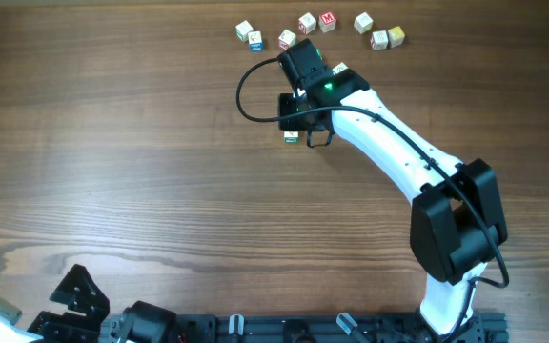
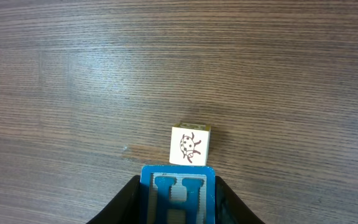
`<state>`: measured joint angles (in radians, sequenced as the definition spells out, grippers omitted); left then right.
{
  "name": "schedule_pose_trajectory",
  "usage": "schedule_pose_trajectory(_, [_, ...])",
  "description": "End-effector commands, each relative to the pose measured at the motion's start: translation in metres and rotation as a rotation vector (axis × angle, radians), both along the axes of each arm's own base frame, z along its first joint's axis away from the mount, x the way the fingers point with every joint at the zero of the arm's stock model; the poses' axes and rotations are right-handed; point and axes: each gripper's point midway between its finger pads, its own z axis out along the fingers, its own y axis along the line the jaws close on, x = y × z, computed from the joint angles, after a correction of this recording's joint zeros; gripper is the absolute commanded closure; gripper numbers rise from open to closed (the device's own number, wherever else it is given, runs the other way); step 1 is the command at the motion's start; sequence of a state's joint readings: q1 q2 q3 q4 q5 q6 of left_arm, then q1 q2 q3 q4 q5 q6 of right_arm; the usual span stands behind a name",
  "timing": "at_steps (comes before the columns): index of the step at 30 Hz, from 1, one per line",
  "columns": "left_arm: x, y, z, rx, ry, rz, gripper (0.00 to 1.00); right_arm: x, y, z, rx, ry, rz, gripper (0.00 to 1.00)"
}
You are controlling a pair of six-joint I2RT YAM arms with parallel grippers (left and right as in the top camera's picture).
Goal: Form a tower
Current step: 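Carry the blue H block over the ladybug block with the right gripper, then lower the H block onto the ladybug block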
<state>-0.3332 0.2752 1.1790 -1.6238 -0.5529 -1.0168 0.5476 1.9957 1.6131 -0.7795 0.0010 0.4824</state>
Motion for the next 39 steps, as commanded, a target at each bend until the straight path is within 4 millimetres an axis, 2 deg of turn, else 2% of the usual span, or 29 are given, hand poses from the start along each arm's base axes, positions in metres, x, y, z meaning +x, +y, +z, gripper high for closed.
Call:
schedule_pose_trajectory(1, [-0.001,0.003,0.001,-0.006,-0.012,0.025,0.00,0.003,0.003,-0.005,-0.004,0.003,-0.013,0.77])
schedule_pose_trajectory(17, [-0.001,0.003,0.001,-0.006,-0.012,0.025,0.00,0.005,-0.001,-0.009,-0.026,-0.004,-0.021,0.77])
schedule_pose_trajectory(32, [-0.001,0.003,0.001,-0.006,-0.012,0.025,0.00,0.007,-0.002,-0.026,-0.044,-0.039,0.023,0.77])
schedule_pose_trajectory(39, [-0.001,0.003,0.001,-0.005,-0.012,0.025,0.00,0.004,-0.005,-0.041,-0.051,-0.046,0.031,0.76])
